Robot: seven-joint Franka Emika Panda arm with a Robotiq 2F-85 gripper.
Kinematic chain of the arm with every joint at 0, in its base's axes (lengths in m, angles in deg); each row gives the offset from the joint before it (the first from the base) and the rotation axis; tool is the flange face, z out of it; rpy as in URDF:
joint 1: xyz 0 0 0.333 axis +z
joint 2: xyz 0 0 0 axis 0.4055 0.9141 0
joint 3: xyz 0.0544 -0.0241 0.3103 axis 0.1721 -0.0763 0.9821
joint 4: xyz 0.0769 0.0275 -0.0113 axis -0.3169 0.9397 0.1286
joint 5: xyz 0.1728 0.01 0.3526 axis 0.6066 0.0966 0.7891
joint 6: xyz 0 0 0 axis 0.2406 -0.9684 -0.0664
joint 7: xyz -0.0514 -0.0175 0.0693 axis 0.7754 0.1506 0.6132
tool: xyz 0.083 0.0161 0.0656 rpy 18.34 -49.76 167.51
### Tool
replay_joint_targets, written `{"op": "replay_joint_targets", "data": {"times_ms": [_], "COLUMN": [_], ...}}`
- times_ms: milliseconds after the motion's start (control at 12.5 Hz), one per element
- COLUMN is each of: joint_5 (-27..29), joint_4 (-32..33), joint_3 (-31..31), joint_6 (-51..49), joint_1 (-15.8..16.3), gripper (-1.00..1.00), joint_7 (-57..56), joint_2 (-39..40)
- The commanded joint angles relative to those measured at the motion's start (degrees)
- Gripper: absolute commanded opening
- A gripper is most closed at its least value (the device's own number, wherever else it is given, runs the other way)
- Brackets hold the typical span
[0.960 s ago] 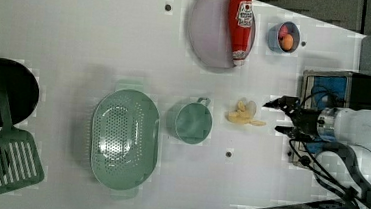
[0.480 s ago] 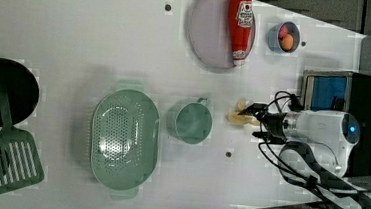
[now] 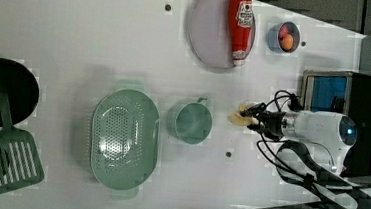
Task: Pick Banana and place it in mug.
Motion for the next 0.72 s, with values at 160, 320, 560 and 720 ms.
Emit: {"op": "replay_joint_targets", "data": {"times_ms": [160, 320, 560, 720], "joint_5": [0.0, 0.0, 0.0, 0.0], "joint_4": [-0.1, -0.2, -0.7, -2.5], "joint_3": [0.6, 0.7, 0.7, 1.4], "joint_6": [-0.3, -0.4, -4.1, -14.9], "joint_1": [-0.2, -0.2, -0.1, 0.0], "gripper": [-0.53, -0.53, -0.53, -0.53], "joint_7": [-0.6, -0.6, -0.6, -0.6], "joint_2": [-1.8, -4.9, -14.2, -23.6]}}
